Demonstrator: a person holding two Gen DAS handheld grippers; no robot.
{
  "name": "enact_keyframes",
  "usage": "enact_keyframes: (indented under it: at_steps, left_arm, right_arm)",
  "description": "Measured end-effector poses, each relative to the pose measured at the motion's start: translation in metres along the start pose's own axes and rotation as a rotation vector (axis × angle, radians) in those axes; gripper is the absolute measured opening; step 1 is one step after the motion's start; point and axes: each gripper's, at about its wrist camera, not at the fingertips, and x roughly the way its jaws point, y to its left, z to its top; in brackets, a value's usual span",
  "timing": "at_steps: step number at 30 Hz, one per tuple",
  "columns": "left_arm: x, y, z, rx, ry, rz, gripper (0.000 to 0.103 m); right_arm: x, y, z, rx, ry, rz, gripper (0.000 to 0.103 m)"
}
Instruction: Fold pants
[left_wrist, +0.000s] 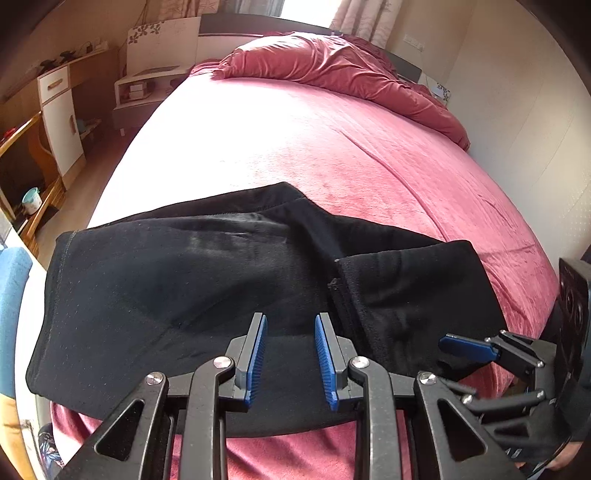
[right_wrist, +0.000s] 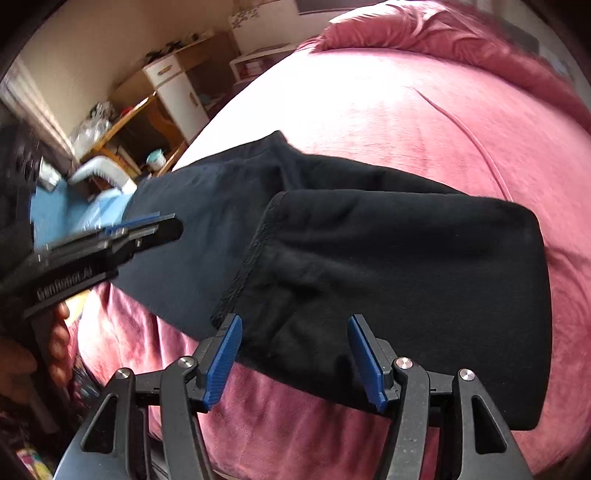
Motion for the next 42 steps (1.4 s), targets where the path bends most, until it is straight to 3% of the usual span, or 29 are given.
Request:
enact_keyframes:
  at_steps: [2,7,11,12,17,21,23,25,27,29,33,36,38,40,41,42]
  left_arm:
    - [0.001,0.005,-0.002,-0.012,0.007,0.003,0.027]
    - [0.004,0.021,-0.008,-0.065,0.033,0.003,0.027]
    - [0.006,0.036,-0.013,-0.121,0.053,-0.005,0.027]
    - [0.005,0.041,-0.014,-0.140,0.055,-0.010,0.028]
    - [-0.002,0.083,-0.018,-0.289,0.080,-0.049,0.029]
    - [-0.024,0.147,-0.026,-0.511,0.061,-0.079,0.033]
    - [-0.040,0.181,-0.032,-0.615,0.024,-0.055,0.039]
    - [-0.059,0.216,-0.042,-0.713,-0.018,-0.001,0.054]
    - [-0.070,0.246,-0.053,-0.789,-0.027,0.059,0.061]
    - [-0.067,0.270,-0.066,-0.858,0.018,0.090,0.067]
    - [-0.041,0.293,-0.085,-0.956,0.112,0.037,0.067]
    - [-0.025,0.294,-0.095,-0.975,0.145,0.006,0.065]
    - [-0.017,0.291,-0.096,-0.968,0.152,0.004,0.055]
    - [-0.013,0.289,-0.092,-0.942,0.144,-0.007,0.035]
    - [-0.014,0.286,-0.090,-0.921,0.132,-0.002,0.033]
    - [-0.018,0.282,-0.086,-0.887,0.114,0.022,0.023]
  right_arm:
    - [0.003,0.005,-0.001,-0.045,0.015,-0.015,0.068]
    - [0.025,0.016,-0.007,-0.130,0.050,-0.122,0.067]
    - [0.029,0.015,-0.003,-0.127,0.028,-0.134,0.019]
    - [0.026,0.013,0.000,-0.112,0.015,-0.133,0.015]
    - [0.032,0.002,0.006,-0.039,0.029,-0.086,0.020]
    - [0.032,0.005,0.006,-0.031,0.022,-0.070,0.025]
    - [0.024,0.003,0.004,-0.014,0.008,-0.068,0.036]
    - [0.016,0.004,0.005,-0.009,-0.023,-0.072,0.050]
    - [0.009,0.006,0.006,-0.009,-0.051,-0.066,0.055]
    - [0.004,0.010,0.007,-0.021,-0.072,-0.073,0.055]
    - [-0.001,0.027,0.011,-0.064,-0.090,-0.072,0.058]
    - [-0.003,0.035,0.011,-0.080,-0.088,-0.071,0.058]
    - [-0.002,0.035,0.012,-0.082,-0.079,-0.077,0.058]
    - [-0.002,0.035,0.011,-0.078,-0.069,-0.080,0.058]
    - [0.000,0.035,0.012,-0.074,-0.065,-0.083,0.058]
    - [0.000,0.033,0.012,-0.068,-0.061,-0.087,0.058]
